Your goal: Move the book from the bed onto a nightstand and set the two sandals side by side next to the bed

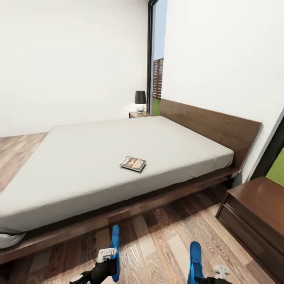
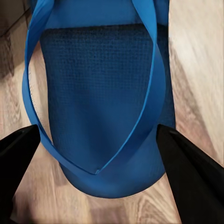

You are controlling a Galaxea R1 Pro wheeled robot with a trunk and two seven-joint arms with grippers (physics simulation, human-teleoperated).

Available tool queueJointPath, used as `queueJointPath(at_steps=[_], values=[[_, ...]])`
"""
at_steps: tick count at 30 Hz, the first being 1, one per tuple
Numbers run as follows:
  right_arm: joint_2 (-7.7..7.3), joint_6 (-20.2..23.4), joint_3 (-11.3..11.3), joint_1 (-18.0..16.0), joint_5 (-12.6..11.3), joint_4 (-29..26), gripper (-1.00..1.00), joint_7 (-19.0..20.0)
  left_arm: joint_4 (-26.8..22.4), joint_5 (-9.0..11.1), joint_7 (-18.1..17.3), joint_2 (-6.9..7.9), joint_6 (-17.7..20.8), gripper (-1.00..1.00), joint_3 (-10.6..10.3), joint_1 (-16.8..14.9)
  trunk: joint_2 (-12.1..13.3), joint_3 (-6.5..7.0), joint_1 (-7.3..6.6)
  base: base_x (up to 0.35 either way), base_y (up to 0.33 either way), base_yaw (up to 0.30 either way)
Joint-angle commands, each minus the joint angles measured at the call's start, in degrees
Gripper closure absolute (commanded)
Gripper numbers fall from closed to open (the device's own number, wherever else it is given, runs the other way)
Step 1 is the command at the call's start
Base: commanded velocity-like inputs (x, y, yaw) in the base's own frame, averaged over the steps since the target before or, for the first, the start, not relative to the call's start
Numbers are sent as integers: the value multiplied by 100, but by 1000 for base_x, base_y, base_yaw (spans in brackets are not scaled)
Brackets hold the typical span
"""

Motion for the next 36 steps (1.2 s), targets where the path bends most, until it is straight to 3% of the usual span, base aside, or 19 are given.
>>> queueJointPath(at_steps=[1,36], values=[[-3,16,5,0,-30,-1,100,21,4,39,6,3,-8,100,-27,-5,-2,-5,-1,0,0,284],[-3,16,5,1,-30,-1,100,21,4,39,6,3,-8,100,-26,-4,-2,-5,-1,0,0,266]])
